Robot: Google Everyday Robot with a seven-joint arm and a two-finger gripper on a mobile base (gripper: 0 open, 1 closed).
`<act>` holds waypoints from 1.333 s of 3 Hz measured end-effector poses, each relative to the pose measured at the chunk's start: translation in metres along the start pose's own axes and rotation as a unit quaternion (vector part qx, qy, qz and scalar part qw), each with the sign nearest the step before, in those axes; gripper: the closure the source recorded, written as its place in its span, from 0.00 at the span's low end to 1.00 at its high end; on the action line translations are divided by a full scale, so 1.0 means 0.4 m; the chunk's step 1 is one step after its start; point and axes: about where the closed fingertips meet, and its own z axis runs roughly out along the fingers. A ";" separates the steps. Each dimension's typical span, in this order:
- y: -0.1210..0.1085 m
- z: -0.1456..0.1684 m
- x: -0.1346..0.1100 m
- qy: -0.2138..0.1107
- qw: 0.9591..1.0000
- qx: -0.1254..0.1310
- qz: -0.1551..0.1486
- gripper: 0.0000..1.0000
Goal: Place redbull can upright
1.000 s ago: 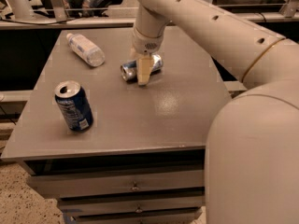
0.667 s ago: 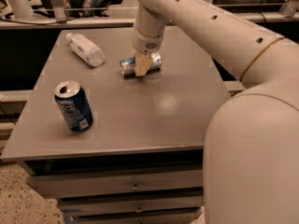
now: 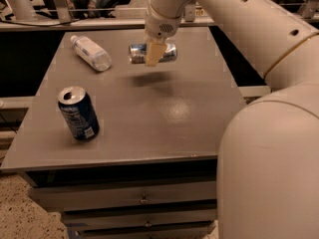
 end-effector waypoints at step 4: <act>-0.014 -0.253 0.051 -0.459 0.875 0.029 0.153 1.00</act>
Offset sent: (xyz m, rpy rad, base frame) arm -0.0264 -0.0606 0.1193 0.9757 0.2431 -0.0596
